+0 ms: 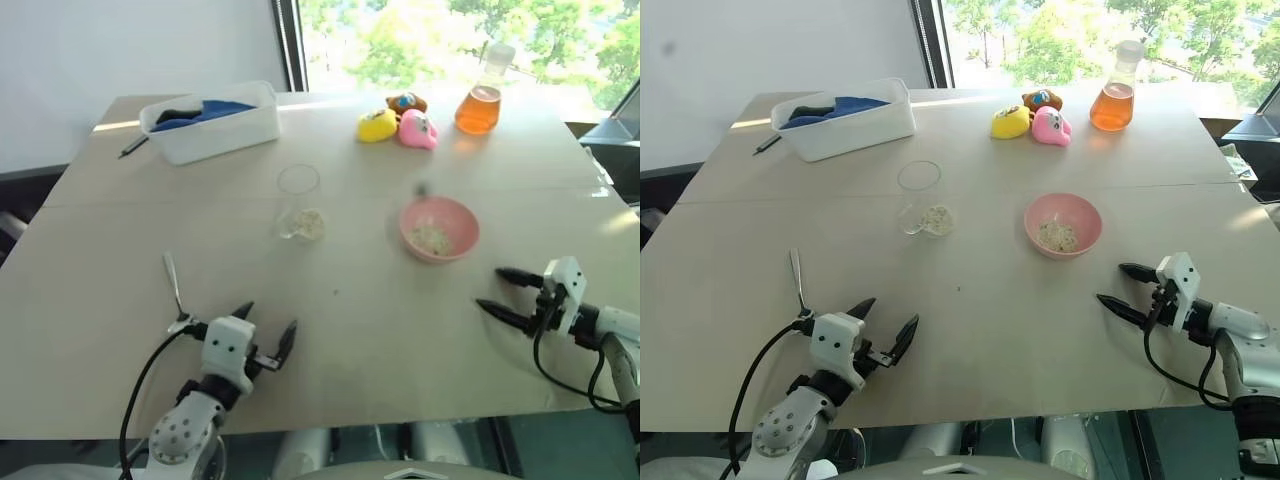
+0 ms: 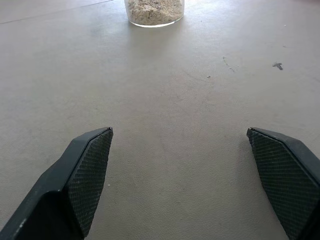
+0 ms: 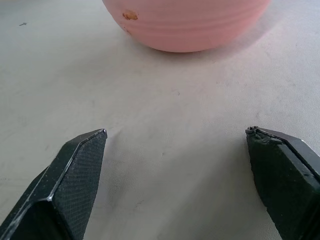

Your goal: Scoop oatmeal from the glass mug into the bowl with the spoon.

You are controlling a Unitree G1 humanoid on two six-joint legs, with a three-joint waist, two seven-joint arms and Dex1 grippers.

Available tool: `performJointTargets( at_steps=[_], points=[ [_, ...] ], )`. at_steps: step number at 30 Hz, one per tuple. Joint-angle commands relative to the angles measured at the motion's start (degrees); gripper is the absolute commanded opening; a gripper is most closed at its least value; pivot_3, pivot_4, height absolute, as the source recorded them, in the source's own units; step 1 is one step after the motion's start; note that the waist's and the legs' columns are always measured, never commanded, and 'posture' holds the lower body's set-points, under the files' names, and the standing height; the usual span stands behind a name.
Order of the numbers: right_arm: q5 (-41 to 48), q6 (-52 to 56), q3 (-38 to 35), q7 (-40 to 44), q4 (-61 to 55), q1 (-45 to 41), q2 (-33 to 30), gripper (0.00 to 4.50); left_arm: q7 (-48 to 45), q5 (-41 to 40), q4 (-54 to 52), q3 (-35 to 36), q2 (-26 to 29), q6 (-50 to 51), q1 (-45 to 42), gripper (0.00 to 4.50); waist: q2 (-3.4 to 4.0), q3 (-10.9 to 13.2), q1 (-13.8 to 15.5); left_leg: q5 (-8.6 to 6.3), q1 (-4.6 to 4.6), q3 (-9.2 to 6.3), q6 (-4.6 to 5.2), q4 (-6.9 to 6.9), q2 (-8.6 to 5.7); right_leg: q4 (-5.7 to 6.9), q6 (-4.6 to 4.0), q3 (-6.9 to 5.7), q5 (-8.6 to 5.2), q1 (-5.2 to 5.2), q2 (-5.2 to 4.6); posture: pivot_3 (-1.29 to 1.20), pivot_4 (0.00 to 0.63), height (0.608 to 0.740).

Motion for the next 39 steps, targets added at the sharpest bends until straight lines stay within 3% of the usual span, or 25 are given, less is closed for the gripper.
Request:
performJointTargets(
  at_steps=[1,11,19,23,27,33,39],
  points=[
    [0.07,0.16,-0.55,-0.05,0.11,0.93,-0.1,4.5,0.04,0.3,-0.46,0.13,0.12,0.28,0.49,4.49,0.0,0.0,0.0,0.0,0.0,0.0,0.0,0.0,0.0,0.0,0.0,0.01,0.0,0.0,0.0,0.0,0.15,0.74],
    [0.0,-0.31,-0.22,0.64,-1.23,0.91,-0.62,4.5,0.65,-0.79,-1.72,1.24,-0.91,-0.83,0.44,4.49,0.0,0.0,0.01,0.0,0.0,0.0,0.0,0.0,0.0,0.0,0.0,-0.01,0.0,0.0,0.01,0.0,0.15,0.74],
    [6.89,10.29,2.66,7.27,-21.1,5.25,-5.65,4.5,5.1,-9.55,-15.08,7.66,-5.65,2.36,1.82,4.49,0.04,0.12,0.11,0.0,-0.13,-0.05,0.0,0.0,0.02,-0.04,0.0,0.02,0.0,-0.07,-0.26,0.0,0.15,0.74],
    [13.95,19.96,5.61,6.59,-32.66,1.77,-6.85,4.5,10.27,-10.29,-19.42,13.03,-5.14,9.2,-1.09,4.49,-0.01,0.14,0.02,0.0,-0.09,-0.07,0.0,0.01,0.03,-0.02,0.0,-0.03,0.0,-0.05,-0.02,0.0,0.15,0.74],
    [18.75,26.23,7.59,2.79,-37.39,-6.02,-4.18,4.5,19.1,-10.43,-20.9,19.3,-4.81,23.67,-6.69,4.49,-0.12,0.24,0.05,0.0,-0.08,-0.13,0.0,0.07,0.04,0.05,0.01,-0.18,0.0,-0.05,0.2,0.0,0.15,0.74],
    [19.64,28.09,9.27,2.2,-37.73,-12.71,-2.39,4.5,24.03,-10.12,-22.93,23.56,-3.56,41.24,-10.04,4.49,-0.33,0.33,0.18,0.12,-0.25,-0.29,-0.22,0.14,-0.12,-0.02,0.01,-0.27,0.0,-0.06,0.17,0.0,0.15,0.74],
    [19.01,27.87,9.73,2.84,-36.21,-13.92,-1.72,4.5,24.45,-13.02,-21.36,28.45,-6.46,47.68,-11.73,4.49,-0.43,0.39,0.16,0.15,-0.29,-0.31,-0.27,0.14,-0.23,0.0,0.01,-0.26,0.0,-0.09,0.02,0.0,0.15,0.74]
  ],
)
